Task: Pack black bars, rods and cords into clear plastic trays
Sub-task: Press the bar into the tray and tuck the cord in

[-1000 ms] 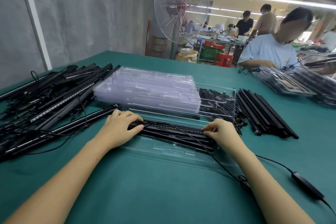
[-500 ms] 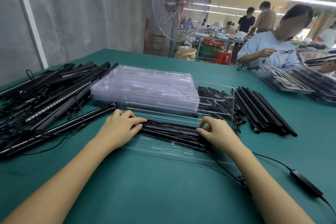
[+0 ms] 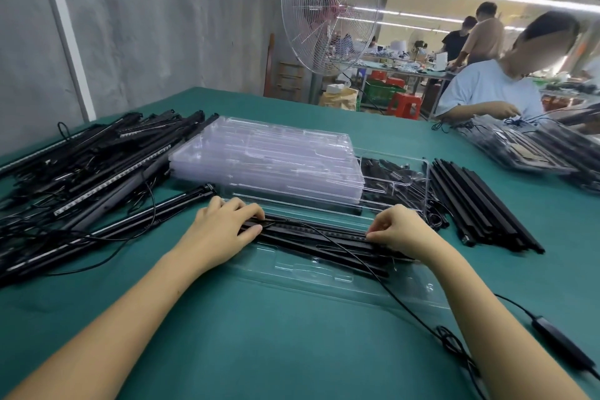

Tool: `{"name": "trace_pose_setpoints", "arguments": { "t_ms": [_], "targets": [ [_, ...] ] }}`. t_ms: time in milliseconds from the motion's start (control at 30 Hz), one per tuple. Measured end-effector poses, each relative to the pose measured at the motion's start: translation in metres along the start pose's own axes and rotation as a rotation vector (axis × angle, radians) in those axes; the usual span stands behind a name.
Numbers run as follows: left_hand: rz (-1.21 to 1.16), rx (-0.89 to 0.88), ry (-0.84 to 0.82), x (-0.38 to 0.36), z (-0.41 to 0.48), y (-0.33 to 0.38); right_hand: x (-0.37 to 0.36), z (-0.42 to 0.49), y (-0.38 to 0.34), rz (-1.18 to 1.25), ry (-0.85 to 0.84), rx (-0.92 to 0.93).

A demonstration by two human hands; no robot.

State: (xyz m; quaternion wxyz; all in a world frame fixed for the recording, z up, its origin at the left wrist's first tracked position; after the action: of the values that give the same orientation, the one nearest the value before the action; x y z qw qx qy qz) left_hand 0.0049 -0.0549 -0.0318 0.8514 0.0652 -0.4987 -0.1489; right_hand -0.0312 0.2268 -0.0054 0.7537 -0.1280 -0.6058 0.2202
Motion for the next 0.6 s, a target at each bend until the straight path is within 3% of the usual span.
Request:
{"name": "trace_pose_setpoints", "arguments": {
  "t_ms": [233,400,600],
  "targets": [
    [-0.047,0.055,-0.043,-0.002,0.001,-0.003,-0.006,0.005,0.0,-0.077,0.019,0.037],
    [-0.089,0.0,0.019,0.003,0.003,0.009,-0.003,0.003,0.003,0.005,0.07,-0.013],
    [-0.182,-0.01,-0.074,-0.005,0.002,0.022,0.0,-0.002,-0.002,-0.04,0.089,-0.027]
  ]
}}
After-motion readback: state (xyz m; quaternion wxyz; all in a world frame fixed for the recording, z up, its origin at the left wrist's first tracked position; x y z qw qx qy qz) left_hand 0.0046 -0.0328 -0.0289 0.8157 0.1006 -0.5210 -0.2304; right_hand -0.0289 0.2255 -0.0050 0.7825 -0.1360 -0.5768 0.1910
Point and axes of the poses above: each hand's wrist, its own z-axis towards the middle knuckle, its own x-axis out of the back of the hand, y = z × x, the point moved 7 cm from there along z, towards the middle knuckle, and after that the axes turned 15 degrees about y, right-handed, at the moved point
